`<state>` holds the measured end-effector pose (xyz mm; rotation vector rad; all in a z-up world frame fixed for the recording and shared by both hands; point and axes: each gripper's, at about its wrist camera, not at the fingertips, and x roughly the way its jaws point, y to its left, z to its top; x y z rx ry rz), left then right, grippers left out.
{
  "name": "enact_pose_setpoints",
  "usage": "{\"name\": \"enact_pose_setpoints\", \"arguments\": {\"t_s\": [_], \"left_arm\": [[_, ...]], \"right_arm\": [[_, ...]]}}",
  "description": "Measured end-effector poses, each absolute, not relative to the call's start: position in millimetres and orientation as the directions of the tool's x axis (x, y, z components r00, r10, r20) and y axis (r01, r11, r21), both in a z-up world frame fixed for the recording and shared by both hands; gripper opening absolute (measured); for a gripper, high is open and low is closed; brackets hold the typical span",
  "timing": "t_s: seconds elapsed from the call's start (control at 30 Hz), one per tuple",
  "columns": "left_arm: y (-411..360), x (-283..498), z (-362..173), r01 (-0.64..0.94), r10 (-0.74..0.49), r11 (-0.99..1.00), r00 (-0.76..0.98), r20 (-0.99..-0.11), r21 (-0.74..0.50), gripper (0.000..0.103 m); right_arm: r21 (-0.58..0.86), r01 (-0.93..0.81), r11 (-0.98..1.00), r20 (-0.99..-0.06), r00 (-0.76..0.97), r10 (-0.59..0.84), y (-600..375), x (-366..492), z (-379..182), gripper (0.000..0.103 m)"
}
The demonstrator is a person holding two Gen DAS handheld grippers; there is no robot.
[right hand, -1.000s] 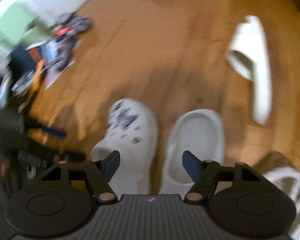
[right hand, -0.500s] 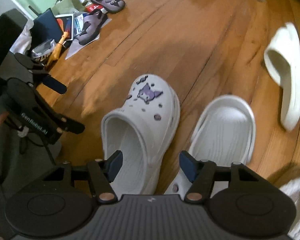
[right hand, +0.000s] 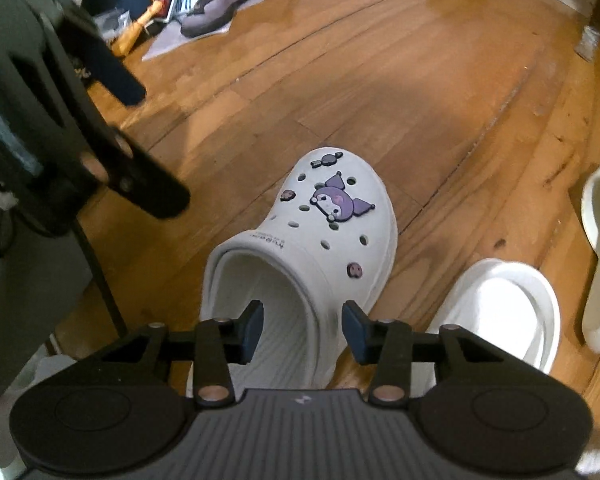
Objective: Organize scattered shoes
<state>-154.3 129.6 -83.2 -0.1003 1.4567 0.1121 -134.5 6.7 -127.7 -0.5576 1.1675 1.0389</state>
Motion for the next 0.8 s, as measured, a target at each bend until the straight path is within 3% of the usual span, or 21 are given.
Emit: {"name": "enact_pose_setpoints", "arguments": {"t_s": [0.17,0.3,0.47,0.63,0.67,0.73,0.8], "left_arm": [[134,-148,-75,-0.185,0.073,0.982,0.142,-0.987,0.046,0.102],[137,-149,-72,-0.200,0.078,0.979,0.143,-0.987,0.049,0.102],[152,-152,-62,-0.265,0.109,0.962,0.175,-0.978,0.060,0.102],[175,-157,-33,-0.348,0.179,0.934,0.249,-0.952,0.084,0.102],[179,-160,-27,-0.358,0.176,0.931,0.266,-0.948,0.072,0.102],[181,-164,-21,-0.348,0.150,0.936,0.285,-0.947,0.044,0.102],[182,-165,-22,-0.337,0.133,0.941,0.282,-0.950,0.032,0.103]], "right_arm": [[0.111,-0.881,0.459,-0.931,0.070,0.359,25,-129,-136,0.050],[0.072,-0.856,0.512,-0.948,0.100,0.301,36,-123,-135,0.040],[0.216,-0.651,0.727,-0.949,0.035,0.313,24,-99,-133,0.031],[0.496,-0.084,0.864,-0.861,-0.180,0.476,-27,-79,-152,0.021],[0.534,0.052,0.844,-0.818,-0.223,0.531,-38,-82,-162,0.001],[0.571,0.348,0.743,-0.691,-0.285,0.664,-62,-97,-185,0.000],[0.582,0.390,0.713,-0.640,-0.321,0.698,-64,-107,-189,0.000]]}}
